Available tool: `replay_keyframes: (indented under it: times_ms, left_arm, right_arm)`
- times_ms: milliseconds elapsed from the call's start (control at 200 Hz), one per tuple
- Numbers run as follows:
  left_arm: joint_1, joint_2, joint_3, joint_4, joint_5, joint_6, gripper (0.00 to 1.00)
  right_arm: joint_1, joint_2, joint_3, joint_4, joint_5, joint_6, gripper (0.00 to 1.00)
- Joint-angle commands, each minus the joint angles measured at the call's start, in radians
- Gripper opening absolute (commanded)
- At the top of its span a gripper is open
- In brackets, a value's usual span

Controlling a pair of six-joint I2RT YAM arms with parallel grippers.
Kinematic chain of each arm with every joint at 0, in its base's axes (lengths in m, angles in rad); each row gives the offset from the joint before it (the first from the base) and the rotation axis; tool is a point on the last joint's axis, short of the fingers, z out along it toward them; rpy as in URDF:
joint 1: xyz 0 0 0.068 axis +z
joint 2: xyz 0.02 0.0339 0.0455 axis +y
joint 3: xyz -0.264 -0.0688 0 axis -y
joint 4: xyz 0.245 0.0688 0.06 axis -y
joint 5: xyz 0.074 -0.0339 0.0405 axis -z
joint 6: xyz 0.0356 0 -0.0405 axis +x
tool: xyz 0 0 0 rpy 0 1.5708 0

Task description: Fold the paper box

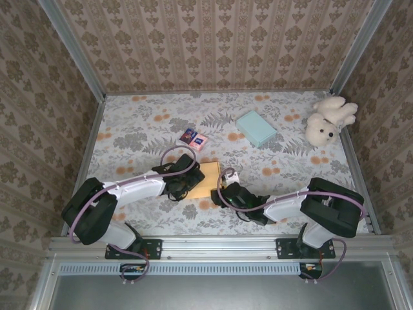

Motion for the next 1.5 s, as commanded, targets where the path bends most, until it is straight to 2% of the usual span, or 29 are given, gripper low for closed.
replay_keyframes:
  times_ms: [0,365,600,1100,1495]
  left_arm:
    - [0.010,0.064,-0.074,-0.181,0.014,0.011,0.90]
    - [0.013,0.063,-0.074,-0.180,0.022,0.014,0.89]
    - [0.013,0.072,-0.074,-0.176,0.027,0.019,0.90]
    - [0.013,0.084,-0.067,-0.173,0.038,0.022,0.89]
    - [0.014,0.089,-0.061,-0.169,0.047,0.031,0.89]
  right_arm:
    - [0.009,0.035,-0.043,-0.088,0.002,-0.002,0.50]
    - [0.012,0.109,-0.046,-0.025,0.007,-0.026,0.49]
    - [0.018,0.115,-0.058,-0.001,0.081,-0.099,0.50]
    - [0.018,0.179,-0.046,0.092,0.074,-0.121,0.52]
    - [0.018,0.196,0.031,0.024,0.148,-0.160,0.55]
